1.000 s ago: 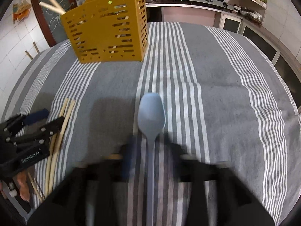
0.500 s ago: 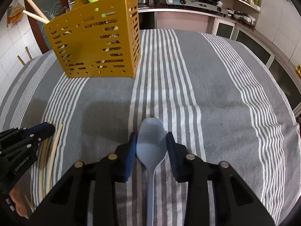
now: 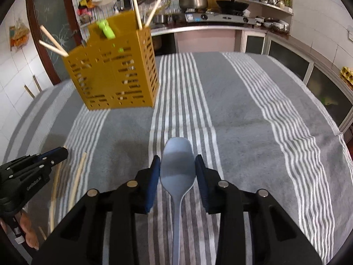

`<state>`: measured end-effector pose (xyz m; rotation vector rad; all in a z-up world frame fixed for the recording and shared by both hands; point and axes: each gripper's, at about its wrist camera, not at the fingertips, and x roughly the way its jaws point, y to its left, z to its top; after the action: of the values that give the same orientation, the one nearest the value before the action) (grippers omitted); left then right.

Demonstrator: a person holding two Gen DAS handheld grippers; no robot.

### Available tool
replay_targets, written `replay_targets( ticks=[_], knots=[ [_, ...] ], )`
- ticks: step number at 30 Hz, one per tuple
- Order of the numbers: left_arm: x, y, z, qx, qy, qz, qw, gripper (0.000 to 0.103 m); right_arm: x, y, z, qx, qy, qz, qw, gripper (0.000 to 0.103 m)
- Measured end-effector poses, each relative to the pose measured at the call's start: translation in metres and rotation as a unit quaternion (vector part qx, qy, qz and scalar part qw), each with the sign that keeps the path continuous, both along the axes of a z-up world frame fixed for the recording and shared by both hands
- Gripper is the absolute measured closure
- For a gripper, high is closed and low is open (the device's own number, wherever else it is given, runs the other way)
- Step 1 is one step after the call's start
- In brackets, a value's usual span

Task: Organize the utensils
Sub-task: 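Grasp a wooden chopstick with the left gripper while the right gripper lifts the spoon, then carry the spoon and chopstick with both grippers over the yellow holder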

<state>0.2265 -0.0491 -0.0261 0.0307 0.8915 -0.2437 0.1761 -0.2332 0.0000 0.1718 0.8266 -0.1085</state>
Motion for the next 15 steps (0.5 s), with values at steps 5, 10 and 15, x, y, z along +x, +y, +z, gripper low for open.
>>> replay_targets(
  ticks=[5, 10, 15],
  knots=[
    [-0.012, 0.008, 0.031, -0.011, -0.054, 0.011, 0.9984, 0.098, -0.015, 0.003, 0.022, -0.014, -0.042, -0.006, 0.999, 0.07],
    [-0.028, 0.012, 0.059, -0.017, -0.109, 0.022, 0.9936, 0.099, -0.029, 0.008, 0.038, -0.029, -0.079, -0.008, 0.996, 0.07],
    [-0.042, 0.018, 0.077, -0.023, -0.147, 0.027, 0.9885, 0.099, -0.039, 0.011, 0.051, -0.035, -0.112, -0.01, 0.993, 0.07]
  ],
)
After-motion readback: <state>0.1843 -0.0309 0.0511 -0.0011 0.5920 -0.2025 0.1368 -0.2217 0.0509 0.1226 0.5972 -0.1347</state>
